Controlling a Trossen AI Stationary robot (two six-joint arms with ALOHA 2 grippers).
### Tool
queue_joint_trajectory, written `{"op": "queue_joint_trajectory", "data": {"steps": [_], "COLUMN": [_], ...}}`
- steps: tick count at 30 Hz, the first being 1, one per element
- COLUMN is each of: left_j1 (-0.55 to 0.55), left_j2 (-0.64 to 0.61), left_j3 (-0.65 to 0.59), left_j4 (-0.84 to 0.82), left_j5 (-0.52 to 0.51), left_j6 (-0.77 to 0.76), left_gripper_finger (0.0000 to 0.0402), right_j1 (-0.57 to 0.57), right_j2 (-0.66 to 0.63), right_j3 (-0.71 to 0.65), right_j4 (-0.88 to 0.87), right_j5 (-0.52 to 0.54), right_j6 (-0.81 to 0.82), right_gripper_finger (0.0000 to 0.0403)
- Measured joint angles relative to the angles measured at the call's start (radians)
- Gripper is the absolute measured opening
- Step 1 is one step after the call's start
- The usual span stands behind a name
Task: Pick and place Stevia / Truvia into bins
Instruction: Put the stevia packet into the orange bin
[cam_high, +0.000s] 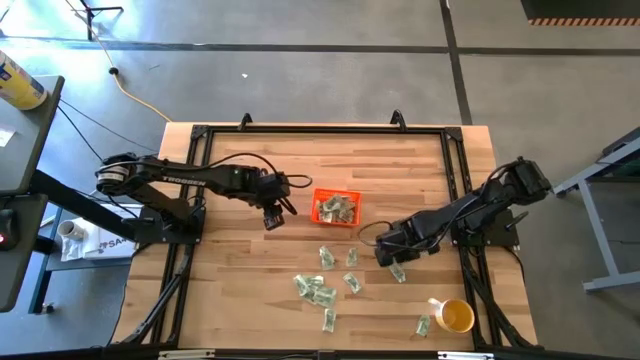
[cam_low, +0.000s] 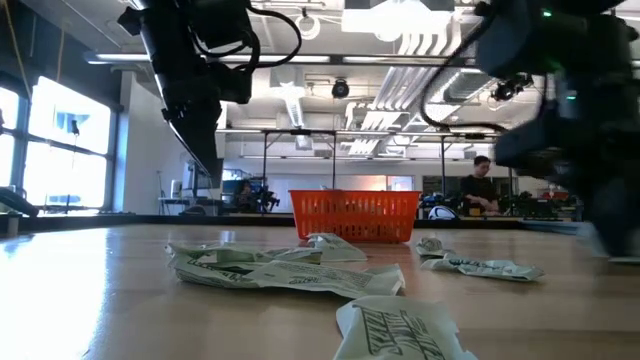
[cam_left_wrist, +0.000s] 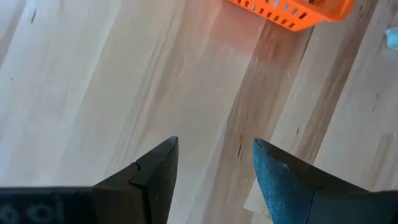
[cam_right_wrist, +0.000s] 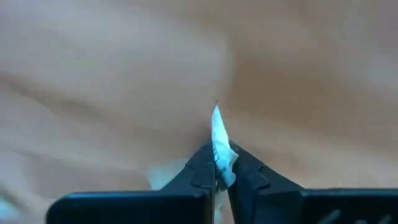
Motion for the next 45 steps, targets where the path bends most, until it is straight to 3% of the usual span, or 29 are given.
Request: {"op": "queue_joint_trajectory", "data": {"steps": [5, 13, 19, 25, 29, 38, 40, 45], "left_j1": [0.000, 0.000, 0.000, 0.000, -0.001, -0.001, -0.001, -0.001], "left_j2": [-0.036, -0.143, -0.191, -0.191, -0.191, -0.190, -0.190, -0.190], "left_j3": [-0.032, -0.124, -0.161, -0.162, -0.162, -0.162, -0.162, -0.162], "left_j4": [0.001, 0.020, 0.054, 0.048, 0.029, -0.004, -0.003, 0.011], "left_j5": [0.003, 0.021, 0.045, 0.056, 0.057, 0.058, 0.062, 0.084], "left_j6": [-0.032, -0.152, -0.224, -0.250, -0.273, -0.268, -0.261, -0.240], "left_gripper_finger": [0.0241, 0.0241, 0.0241, 0.0241, 0.0241, 0.0241, 0.0241, 0.0241], "right_j1": [-0.081, -0.277, -0.407, -0.392, -0.365, -0.273, -0.238, -0.127], "right_j2": [-0.031, -0.004, 0.122, 0.233, 0.239, 0.227, 0.225, 0.227], "right_j3": [0.114, 0.293, 0.353, 0.479, 0.548, 0.657, 0.664, 0.594], "right_j4": [-0.010, 0.009, 0.175, 0.142, 0.012, -0.316, -0.370, -0.409], "right_j5": [0.181, 0.252, 0.106, 0.087, 0.166, 0.332, 0.300, 0.092], "right_j6": [-0.088, -0.391, -0.559, -0.655, -0.685, -0.733, -0.783, -0.902], "right_gripper_finger": [0.0011, 0.0006, 0.0016, 0.0028, 0.0081, 0.0253, 0.0271, 0.0277]}}
